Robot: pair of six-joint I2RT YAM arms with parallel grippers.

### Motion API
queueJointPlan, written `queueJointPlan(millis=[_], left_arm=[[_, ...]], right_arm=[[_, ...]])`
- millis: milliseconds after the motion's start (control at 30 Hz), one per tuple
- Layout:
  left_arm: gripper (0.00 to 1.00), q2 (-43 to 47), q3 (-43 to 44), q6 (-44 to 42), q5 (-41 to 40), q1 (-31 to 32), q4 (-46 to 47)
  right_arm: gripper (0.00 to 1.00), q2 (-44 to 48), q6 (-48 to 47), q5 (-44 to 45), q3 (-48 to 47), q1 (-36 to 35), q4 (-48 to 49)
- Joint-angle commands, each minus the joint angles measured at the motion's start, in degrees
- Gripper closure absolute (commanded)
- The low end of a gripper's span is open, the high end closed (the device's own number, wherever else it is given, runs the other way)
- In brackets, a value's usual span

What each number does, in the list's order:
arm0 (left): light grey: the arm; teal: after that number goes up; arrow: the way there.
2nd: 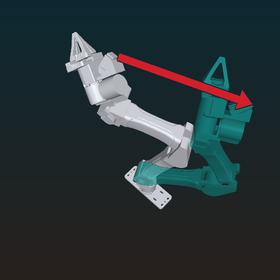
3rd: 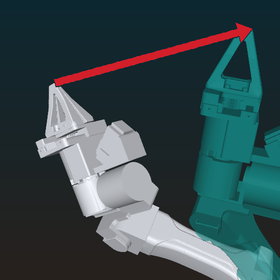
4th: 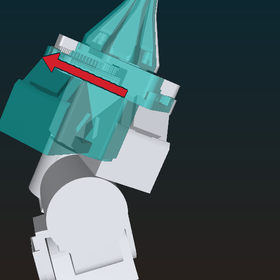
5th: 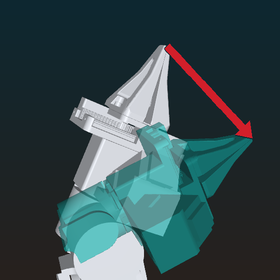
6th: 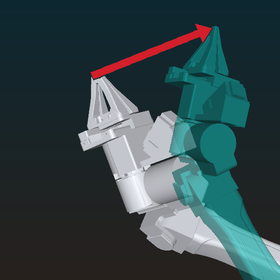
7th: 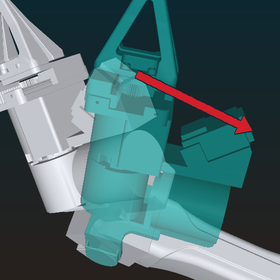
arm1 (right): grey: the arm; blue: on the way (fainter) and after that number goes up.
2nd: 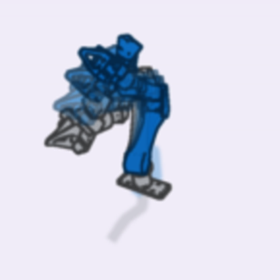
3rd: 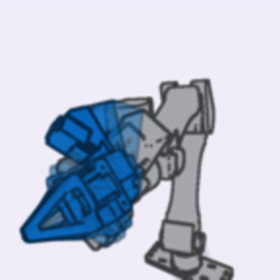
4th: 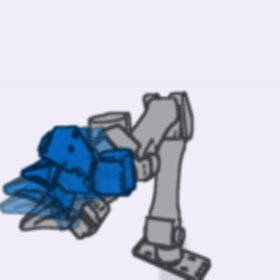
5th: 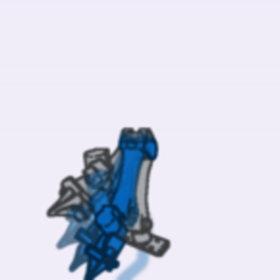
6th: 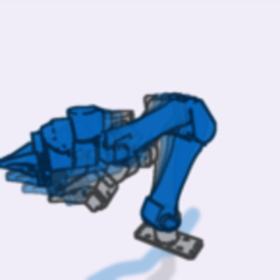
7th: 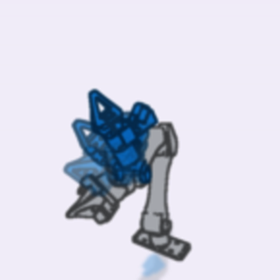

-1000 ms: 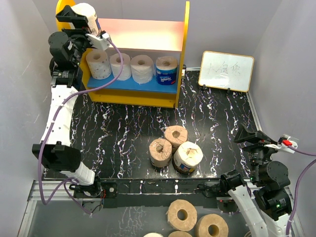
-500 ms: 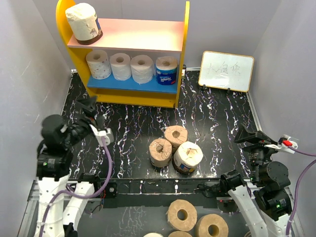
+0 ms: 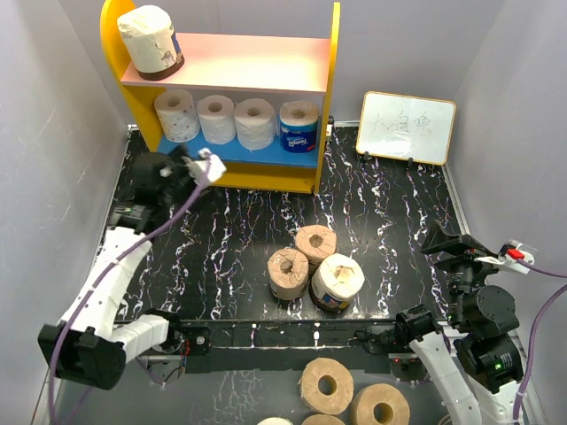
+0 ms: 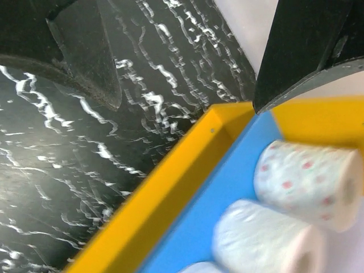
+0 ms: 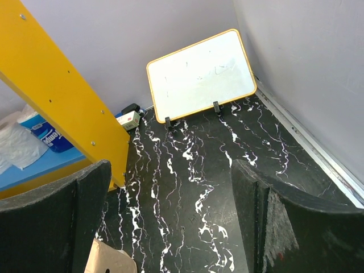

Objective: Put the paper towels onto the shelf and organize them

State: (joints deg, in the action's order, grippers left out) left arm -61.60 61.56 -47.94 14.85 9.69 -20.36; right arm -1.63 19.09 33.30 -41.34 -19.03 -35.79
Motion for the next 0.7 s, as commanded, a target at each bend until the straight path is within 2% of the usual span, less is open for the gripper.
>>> queueJointPlan(millis=[0,67,133,200,300,467,533,667], left_arm=[[0.01,-1.3,-8.7,2.1,-27.0,18.3,5.4],[0.01,1.2,-14.7,1.2,-31.4,25.3,8.4],[0.01,7.2,-19.8,0.7,-29.9,29.2,11.7],[0.01,12.6,-22.3,0.7,-26.9,30.2,12.2],[0.01,14.7,-22.8,1.2,-27.4,30.2,10.0],[0.01,18.8,-19.5,-0.7,-17.5,30.6,-0.1],[0.01,22.1,-20.1,-5.8,-12.3,31.2,-3.9],[0.01,33.7,-27.6,-23.7,-5.7,32.1,-6.4]], right_arm=[[0.16,-1.1,0.9,1.8,-0.2,-0.3,1.9],[0.16,-1.3,1.0,1.9,-0.2,-0.3,1.8],[0.16,-1.5,1.0,1.9,-0.2,-0.3,1.7],[0.16,-1.5,1.0,2.0,-0.2,-0.3,1.8],[0.16,-1.7,1.1,1.8,-0.3,-0.3,1.7],[0.16,-2.5,0.9,1.4,-0.1,-0.3,1.9],[0.16,-2.5,0.9,1.5,-0.1,-0.3,1.9],[0.16,-2.2,0.9,1.7,-0.1,-0.3,2.0]])
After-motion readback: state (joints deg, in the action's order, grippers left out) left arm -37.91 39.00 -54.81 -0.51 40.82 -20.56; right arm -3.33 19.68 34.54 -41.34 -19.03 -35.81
